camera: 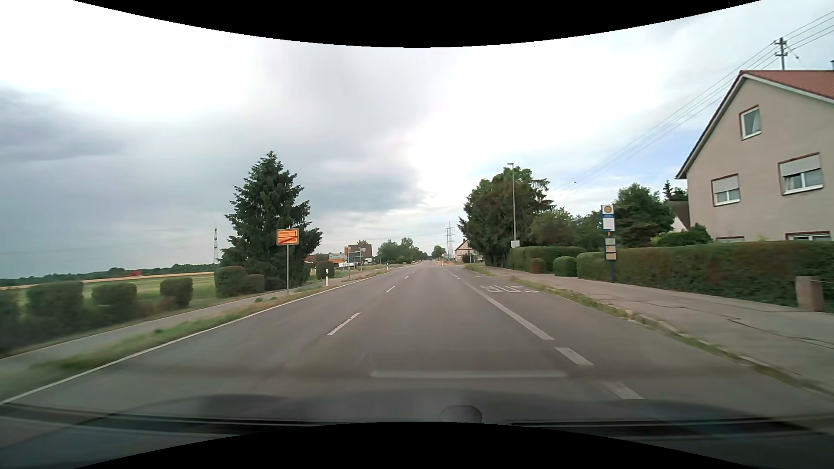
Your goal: Follow the waypoints while adhering to traffic rules and regulations
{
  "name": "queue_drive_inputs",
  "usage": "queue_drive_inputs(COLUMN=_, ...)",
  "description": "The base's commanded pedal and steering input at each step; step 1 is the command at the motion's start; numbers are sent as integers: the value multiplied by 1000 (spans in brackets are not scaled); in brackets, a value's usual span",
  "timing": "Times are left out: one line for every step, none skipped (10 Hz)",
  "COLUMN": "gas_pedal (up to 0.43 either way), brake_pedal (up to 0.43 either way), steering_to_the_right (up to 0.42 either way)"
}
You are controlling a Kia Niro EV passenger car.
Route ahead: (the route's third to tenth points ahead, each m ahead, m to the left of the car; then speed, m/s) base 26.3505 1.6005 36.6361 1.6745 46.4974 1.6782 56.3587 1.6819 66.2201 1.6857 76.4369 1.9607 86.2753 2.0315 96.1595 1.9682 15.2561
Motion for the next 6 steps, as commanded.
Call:
queue_drive_inputs(gas_pedal=169, brake_pedal=0, steering_to_the_right=-2)
queue_drive_inputs(gas_pedal=169, brake_pedal=0, steering_to_the_right=-2)
queue_drive_inputs(gas_pedal=169, brake_pedal=0, steering_to_the_right=-2)
queue_drive_inputs(gas_pedal=169, brake_pedal=0, steering_to_the_right=-2)
queue_drive_inputs(gas_pedal=169, brake_pedal=0, steering_to_the_right=-2)
queue_drive_inputs(gas_pedal=169, brake_pedal=0, steering_to_the_right=-2)
